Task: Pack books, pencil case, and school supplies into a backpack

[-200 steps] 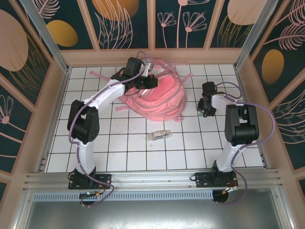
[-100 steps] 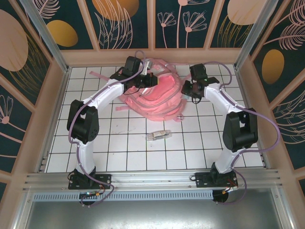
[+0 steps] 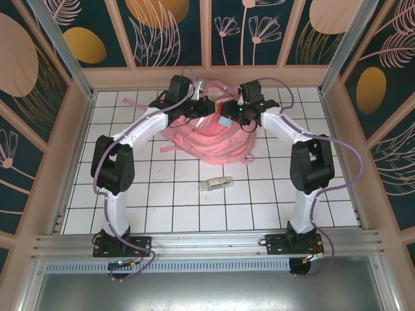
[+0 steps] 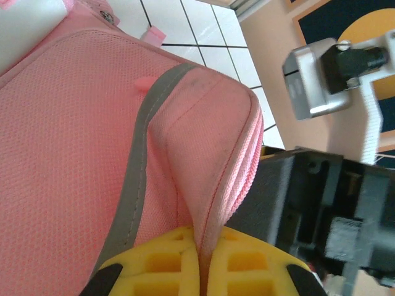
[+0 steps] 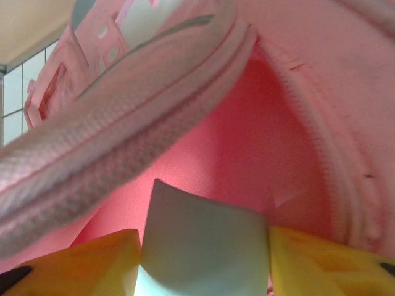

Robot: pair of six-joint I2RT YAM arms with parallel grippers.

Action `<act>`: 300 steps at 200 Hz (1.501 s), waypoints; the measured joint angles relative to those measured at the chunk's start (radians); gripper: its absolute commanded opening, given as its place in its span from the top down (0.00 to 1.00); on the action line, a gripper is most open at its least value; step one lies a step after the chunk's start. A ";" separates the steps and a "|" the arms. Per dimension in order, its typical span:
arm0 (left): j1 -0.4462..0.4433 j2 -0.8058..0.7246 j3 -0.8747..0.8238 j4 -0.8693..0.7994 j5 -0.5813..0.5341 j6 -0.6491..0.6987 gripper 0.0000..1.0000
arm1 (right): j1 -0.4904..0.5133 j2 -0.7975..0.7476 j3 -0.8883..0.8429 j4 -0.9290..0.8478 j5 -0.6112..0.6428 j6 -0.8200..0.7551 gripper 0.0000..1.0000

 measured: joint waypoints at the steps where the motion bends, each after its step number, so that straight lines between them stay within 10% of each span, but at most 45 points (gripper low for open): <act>1: 0.000 0.000 0.000 0.000 0.000 0.000 1.00 | 0.000 0.000 0.000 0.000 -0.002 0.000 0.35; 104: 0.000 0.000 -0.014 0.040 0.010 -0.029 1.00 | -0.042 -0.187 -0.236 0.173 -0.057 0.063 0.52; 203: 0.000 0.000 -0.070 0.121 0.051 -0.082 1.00 | -0.013 0.003 -0.171 0.286 -0.180 0.132 0.74; 255: 0.014 0.000 -0.071 0.139 0.051 -0.089 1.00 | 0.008 0.012 -0.139 0.303 -0.223 0.155 0.67; 300: 0.008 0.000 -0.071 0.145 0.045 -0.089 1.00 | 0.014 -0.222 -0.266 0.146 -0.097 0.078 0.38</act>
